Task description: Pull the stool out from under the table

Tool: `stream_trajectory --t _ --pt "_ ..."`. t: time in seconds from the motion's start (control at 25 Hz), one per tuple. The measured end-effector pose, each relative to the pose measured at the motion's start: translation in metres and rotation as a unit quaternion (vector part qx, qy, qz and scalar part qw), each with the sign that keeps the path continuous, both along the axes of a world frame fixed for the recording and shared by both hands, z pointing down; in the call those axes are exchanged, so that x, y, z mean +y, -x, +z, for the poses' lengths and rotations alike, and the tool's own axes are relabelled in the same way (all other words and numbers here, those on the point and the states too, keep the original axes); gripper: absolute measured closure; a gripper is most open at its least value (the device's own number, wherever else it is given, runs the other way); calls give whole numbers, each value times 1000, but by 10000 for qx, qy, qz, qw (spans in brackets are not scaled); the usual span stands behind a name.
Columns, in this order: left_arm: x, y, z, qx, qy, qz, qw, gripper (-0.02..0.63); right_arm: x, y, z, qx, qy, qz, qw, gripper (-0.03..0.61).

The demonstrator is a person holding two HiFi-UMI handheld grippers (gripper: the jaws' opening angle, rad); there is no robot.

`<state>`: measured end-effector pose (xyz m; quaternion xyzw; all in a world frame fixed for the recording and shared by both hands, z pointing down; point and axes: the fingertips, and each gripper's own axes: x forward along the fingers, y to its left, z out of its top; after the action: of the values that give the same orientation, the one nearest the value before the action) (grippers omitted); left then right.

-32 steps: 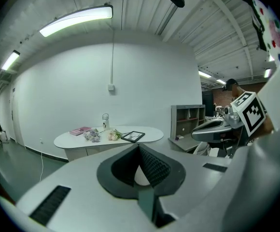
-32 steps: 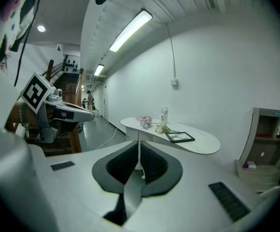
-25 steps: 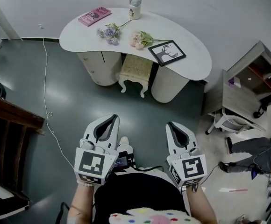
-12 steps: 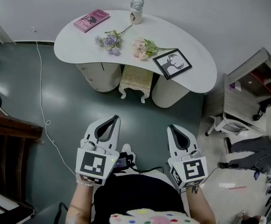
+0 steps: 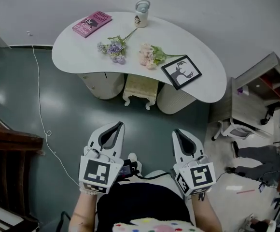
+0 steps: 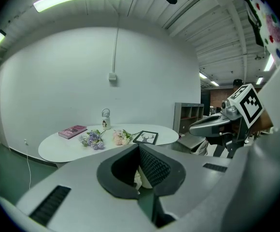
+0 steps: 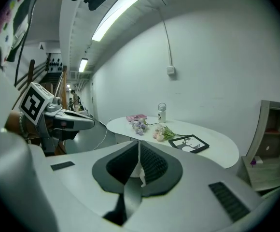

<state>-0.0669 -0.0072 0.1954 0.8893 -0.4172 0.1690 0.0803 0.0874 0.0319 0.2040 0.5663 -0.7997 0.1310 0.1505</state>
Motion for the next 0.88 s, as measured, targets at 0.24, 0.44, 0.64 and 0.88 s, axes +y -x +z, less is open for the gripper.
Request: stream_trajectory --t 0.24,0.44,0.64,0.88 --pt "-5 -1 7 77 138 109 9998 598 -1 5 7 177 96 72 9998 538" --pt "-10 -5 15 -24 206 120 9997 598 0 9 14 133 191 -63 9997 538" --pt "-17 0 21 74 246 -34 9997 597 -6 10 29 147 359 -223 9990 538" --pt "-26 3 25 157 223 -313 9991 598 -17 10 46 -95 604 -501 9969 538"
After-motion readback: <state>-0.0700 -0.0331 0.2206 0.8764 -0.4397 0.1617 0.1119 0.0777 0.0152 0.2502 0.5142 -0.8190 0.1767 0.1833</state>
